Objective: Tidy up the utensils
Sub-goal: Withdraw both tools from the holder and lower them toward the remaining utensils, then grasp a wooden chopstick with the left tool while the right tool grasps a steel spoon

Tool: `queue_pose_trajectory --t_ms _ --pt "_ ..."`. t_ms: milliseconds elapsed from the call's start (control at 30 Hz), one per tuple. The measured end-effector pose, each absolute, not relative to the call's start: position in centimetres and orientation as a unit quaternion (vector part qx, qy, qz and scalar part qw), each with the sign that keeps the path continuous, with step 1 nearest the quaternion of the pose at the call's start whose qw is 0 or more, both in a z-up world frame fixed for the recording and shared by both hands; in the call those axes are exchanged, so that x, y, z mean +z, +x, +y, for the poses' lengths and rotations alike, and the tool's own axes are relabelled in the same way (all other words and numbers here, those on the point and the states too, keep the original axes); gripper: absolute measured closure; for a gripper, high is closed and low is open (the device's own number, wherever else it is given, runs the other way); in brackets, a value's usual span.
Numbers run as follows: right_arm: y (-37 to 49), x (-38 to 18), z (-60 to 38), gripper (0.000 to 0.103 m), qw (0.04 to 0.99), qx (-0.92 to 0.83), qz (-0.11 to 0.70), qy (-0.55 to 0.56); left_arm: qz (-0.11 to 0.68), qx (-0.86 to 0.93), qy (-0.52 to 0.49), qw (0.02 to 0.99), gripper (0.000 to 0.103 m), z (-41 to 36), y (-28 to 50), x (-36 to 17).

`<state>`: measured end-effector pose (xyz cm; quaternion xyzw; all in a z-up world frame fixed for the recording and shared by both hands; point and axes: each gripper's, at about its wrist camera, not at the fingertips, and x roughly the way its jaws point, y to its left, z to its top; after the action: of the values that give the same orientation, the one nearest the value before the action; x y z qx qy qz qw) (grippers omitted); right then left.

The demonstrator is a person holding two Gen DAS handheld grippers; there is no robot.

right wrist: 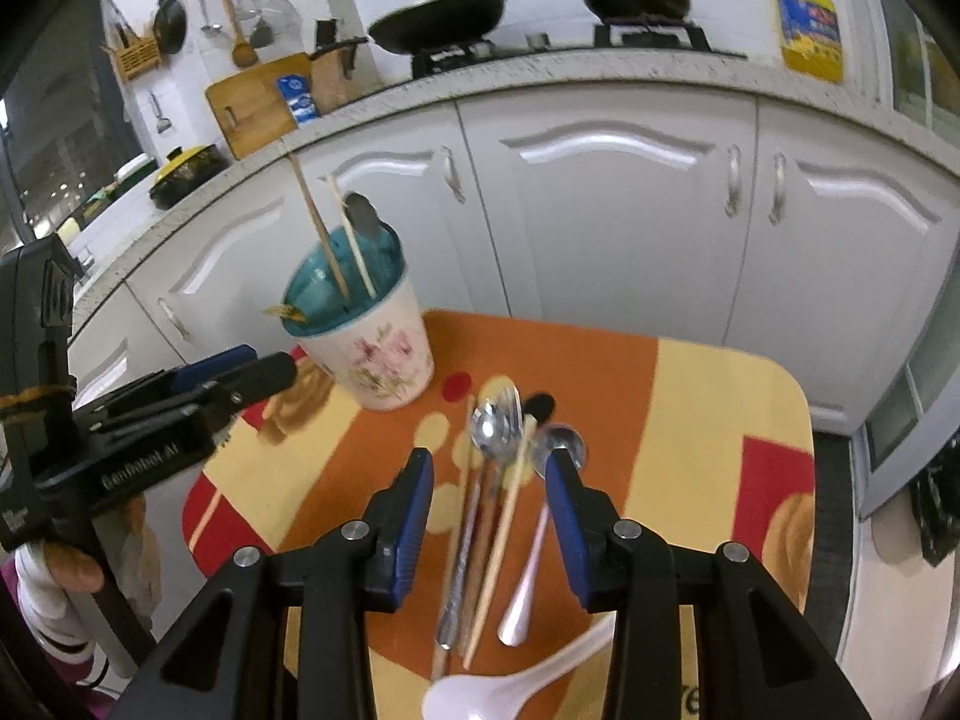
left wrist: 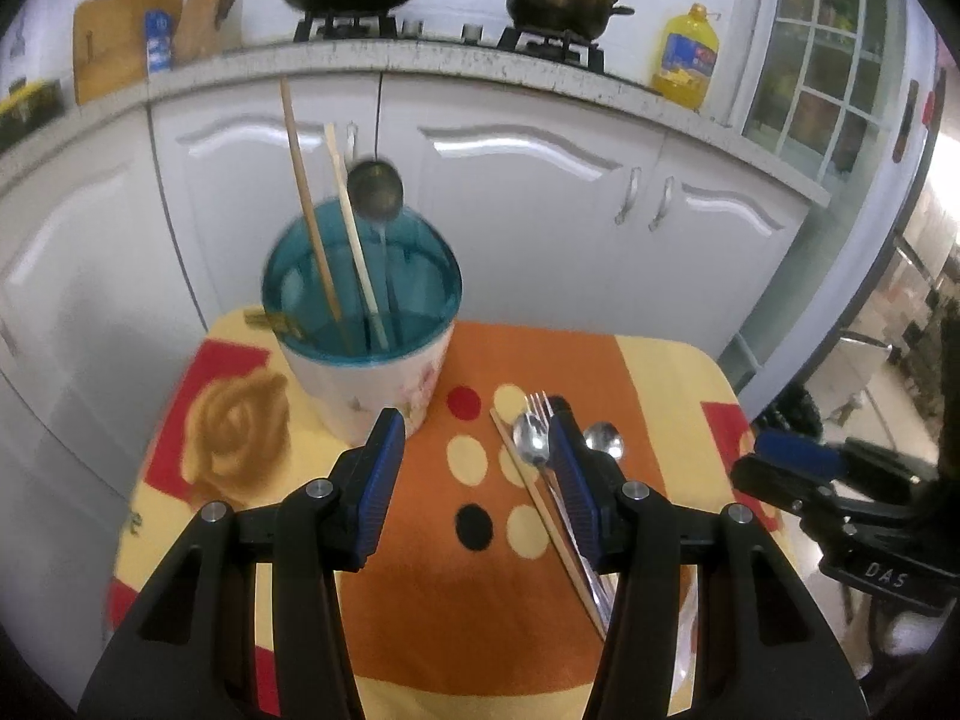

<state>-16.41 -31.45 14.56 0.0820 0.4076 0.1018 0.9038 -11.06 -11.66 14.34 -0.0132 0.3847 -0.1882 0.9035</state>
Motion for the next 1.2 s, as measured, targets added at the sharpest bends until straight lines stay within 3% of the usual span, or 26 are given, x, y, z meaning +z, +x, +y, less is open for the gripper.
queue_pose_trajectory --t_ms 600,1200 --pt "-10.8 6.1 -33.2 0.073 0.864 0.105 0.483 0.098 0.496 -0.202 -0.04 0.844 0.054 -12.3 -8.7 7.2" --pt "-6.0 3.5 -35.0 0.073 0.848 0.129 0.501 0.116 0.553 -0.21 -0.014 0.806 0.057 -17.9 -4.3 3.0"
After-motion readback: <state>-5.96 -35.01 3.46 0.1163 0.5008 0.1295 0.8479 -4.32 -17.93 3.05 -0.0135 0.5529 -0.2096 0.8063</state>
